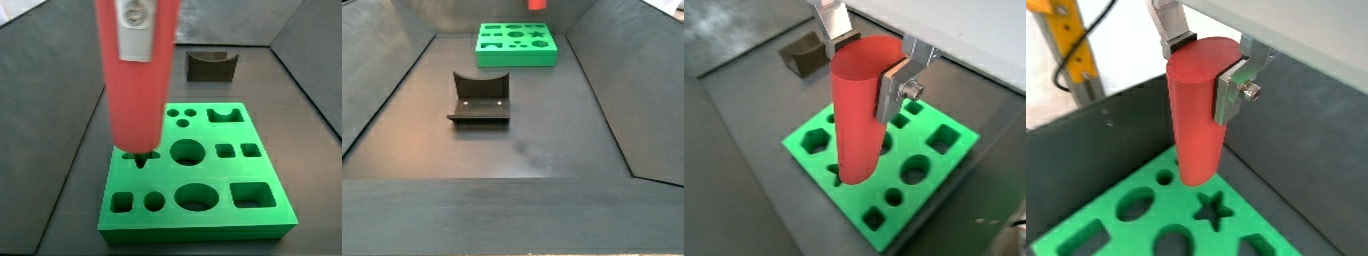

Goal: Pick up the oval object. Move up. Place the oval object on the fixture. Regrasp the oval object. Move to above the board. Insert the oval object.
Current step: Insert the oval object.

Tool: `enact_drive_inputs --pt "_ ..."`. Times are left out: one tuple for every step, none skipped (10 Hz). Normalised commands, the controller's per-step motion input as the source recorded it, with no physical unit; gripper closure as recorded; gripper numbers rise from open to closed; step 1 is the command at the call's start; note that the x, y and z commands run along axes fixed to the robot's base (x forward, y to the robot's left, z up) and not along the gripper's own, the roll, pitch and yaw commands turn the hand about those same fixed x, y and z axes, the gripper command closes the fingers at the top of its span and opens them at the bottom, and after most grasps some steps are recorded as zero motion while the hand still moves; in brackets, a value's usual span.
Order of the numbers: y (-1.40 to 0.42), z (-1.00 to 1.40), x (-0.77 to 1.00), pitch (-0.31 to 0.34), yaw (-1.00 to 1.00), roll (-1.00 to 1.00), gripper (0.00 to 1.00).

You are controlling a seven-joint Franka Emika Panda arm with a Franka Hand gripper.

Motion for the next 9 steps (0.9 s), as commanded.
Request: enact_drive_inputs --pt "-0.23 -0.17 0.92 0.163 0.0 -0.37 1.0" --pt "-0.23 -0.13 0.93 0.12 0.0 -0.4 1.0" --pt "-0.25 -0.13 0.93 0.121 0.0 -0.4 1.0" --pt "-0.26 -0.19 0.95 0.097 0.0 -0.37 1.0" --pt "-0.21 -0.32 0.98 0.089 0.0 -0.32 1.0" --pt "-0.18 -0.19 0.46 0.14 0.0 0.0 1.0" --pt "-0.1 -0.03 0.13 0.029 0.0 0.0 1.0" --pt "-0.17 -0.24 1.0 0.001 0.11 0.1 1.0" --pt "-0.03 -0.01 0.96 -0.106 0.17 0.0 1.0"
